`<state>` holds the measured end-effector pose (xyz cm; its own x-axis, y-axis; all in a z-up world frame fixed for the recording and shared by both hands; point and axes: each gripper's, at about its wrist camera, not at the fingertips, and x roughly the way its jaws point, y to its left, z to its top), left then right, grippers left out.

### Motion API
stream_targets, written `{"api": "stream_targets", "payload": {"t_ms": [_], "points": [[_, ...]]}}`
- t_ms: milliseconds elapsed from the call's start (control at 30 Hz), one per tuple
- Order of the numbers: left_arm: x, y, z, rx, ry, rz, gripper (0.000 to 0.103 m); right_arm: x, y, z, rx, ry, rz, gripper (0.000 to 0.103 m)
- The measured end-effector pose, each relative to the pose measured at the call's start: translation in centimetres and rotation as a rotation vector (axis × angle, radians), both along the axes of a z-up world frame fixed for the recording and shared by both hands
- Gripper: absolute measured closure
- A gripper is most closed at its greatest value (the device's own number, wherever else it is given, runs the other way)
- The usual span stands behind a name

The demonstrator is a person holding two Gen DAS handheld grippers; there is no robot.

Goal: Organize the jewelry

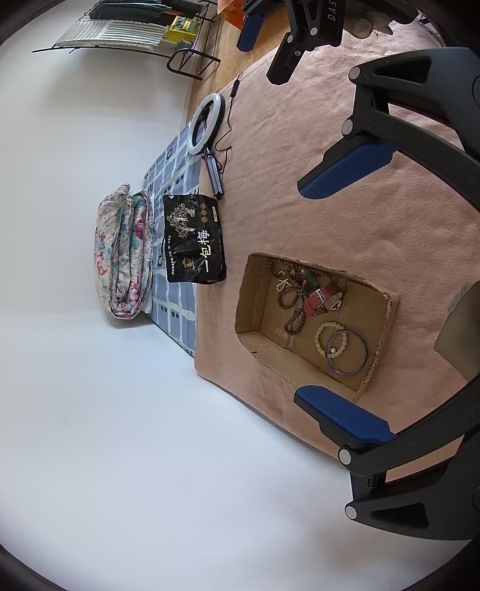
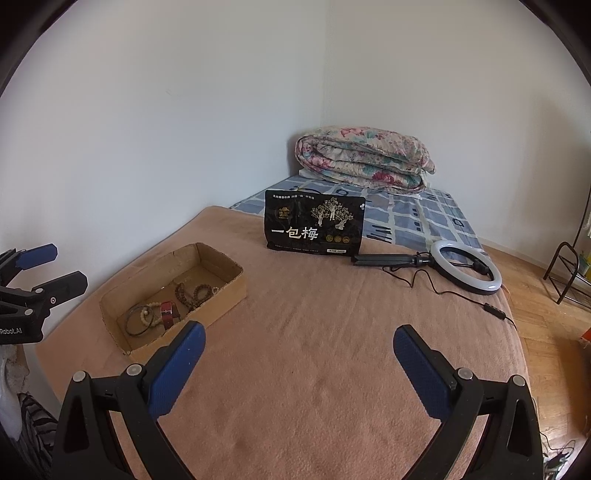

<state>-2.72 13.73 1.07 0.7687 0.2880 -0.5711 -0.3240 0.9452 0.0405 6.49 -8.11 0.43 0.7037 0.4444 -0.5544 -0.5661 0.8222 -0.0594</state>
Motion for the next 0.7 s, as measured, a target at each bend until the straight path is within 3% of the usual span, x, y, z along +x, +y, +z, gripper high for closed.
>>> {"api": "stream_targets", "payload": {"t_ms": [700], "points": [[-0.35, 0.34, -0.42, 0.000, -0.001, 0.013, 0.000, -0.07, -0.04, -0.85, -0.010, 0.018, -0.006, 0.000]]}}
